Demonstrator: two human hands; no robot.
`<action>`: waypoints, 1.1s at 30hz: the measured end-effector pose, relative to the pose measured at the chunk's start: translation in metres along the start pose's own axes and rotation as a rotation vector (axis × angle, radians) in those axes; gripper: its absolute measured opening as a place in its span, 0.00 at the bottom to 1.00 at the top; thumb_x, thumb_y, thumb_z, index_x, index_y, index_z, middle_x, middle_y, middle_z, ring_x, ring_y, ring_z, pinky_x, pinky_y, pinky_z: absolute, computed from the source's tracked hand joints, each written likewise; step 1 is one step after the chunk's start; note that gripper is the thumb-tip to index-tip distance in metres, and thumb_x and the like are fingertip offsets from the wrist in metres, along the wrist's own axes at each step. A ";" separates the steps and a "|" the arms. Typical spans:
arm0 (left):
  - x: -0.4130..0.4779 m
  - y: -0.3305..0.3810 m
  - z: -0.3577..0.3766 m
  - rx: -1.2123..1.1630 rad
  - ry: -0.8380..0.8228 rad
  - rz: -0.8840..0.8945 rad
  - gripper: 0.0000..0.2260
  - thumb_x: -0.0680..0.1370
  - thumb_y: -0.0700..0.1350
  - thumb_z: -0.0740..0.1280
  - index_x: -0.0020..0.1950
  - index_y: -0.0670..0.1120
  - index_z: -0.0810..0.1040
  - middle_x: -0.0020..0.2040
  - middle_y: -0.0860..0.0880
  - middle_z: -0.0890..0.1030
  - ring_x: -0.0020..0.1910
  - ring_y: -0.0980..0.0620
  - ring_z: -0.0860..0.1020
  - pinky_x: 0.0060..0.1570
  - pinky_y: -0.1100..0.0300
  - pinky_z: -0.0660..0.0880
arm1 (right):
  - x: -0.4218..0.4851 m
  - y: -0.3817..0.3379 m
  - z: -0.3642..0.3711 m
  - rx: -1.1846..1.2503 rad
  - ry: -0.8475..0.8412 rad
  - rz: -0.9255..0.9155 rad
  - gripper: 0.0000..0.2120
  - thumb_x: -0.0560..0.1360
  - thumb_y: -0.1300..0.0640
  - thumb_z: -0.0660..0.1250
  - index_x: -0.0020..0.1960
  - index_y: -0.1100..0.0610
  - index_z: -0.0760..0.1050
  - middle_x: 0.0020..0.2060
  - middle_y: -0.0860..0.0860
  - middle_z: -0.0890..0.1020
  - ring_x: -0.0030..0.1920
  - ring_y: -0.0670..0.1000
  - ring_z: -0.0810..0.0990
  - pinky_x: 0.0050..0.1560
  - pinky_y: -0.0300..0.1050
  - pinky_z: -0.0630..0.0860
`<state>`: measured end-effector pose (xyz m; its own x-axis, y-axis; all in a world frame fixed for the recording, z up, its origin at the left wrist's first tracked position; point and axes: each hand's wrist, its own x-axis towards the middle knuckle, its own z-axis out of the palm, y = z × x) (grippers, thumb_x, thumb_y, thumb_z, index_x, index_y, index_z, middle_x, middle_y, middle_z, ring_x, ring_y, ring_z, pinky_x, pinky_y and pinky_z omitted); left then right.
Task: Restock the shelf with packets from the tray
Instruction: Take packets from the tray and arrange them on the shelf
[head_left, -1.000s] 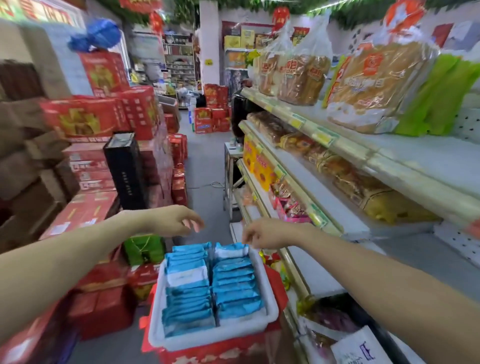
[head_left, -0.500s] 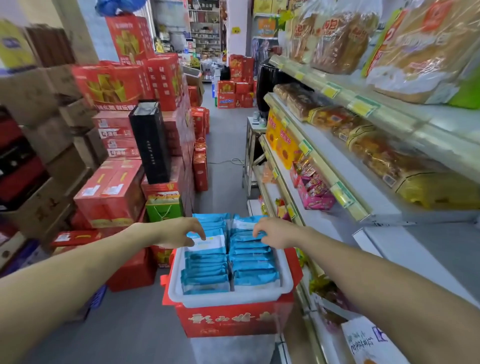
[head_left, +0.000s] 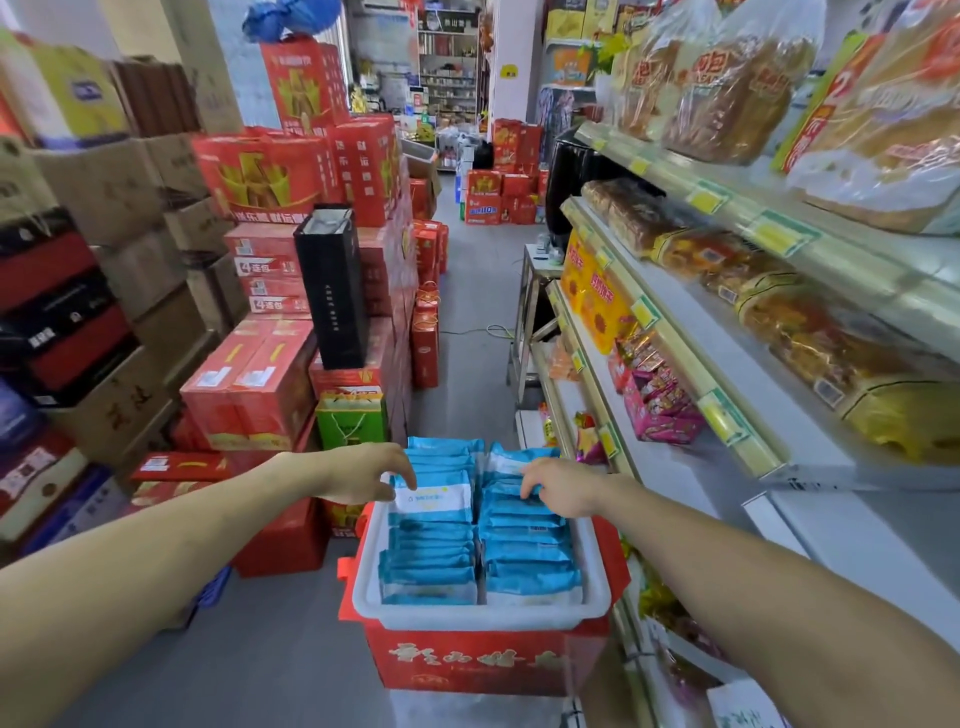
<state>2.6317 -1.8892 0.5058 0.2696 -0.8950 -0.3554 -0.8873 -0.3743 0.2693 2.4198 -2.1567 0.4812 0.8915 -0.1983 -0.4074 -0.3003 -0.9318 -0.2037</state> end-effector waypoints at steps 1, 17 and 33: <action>0.001 0.000 0.000 -0.005 -0.002 0.000 0.14 0.82 0.47 0.68 0.66 0.59 0.79 0.68 0.57 0.72 0.68 0.55 0.72 0.71 0.55 0.69 | 0.003 0.000 -0.001 -0.004 0.015 0.000 0.24 0.81 0.69 0.55 0.69 0.53 0.78 0.74 0.51 0.72 0.69 0.55 0.74 0.68 0.54 0.73; 0.015 0.015 -0.002 0.000 0.014 0.006 0.15 0.83 0.45 0.64 0.68 0.55 0.78 0.69 0.54 0.73 0.63 0.55 0.72 0.62 0.61 0.68 | 0.015 -0.002 -0.013 -0.192 0.143 -0.063 0.28 0.79 0.71 0.60 0.67 0.45 0.79 0.65 0.48 0.78 0.63 0.55 0.78 0.59 0.55 0.77; 0.046 0.038 0.012 0.245 -0.005 0.007 0.18 0.78 0.43 0.63 0.63 0.61 0.80 0.69 0.50 0.68 0.65 0.44 0.69 0.66 0.47 0.71 | -0.040 0.020 -0.064 0.086 0.277 -0.007 0.25 0.77 0.69 0.59 0.59 0.45 0.85 0.68 0.47 0.79 0.67 0.50 0.77 0.64 0.54 0.77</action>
<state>2.6062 -1.9410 0.4890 0.2618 -0.8961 -0.3585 -0.9536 -0.2973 0.0469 2.3997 -2.1868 0.5502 0.9487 -0.2785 -0.1497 -0.3111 -0.9067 -0.2847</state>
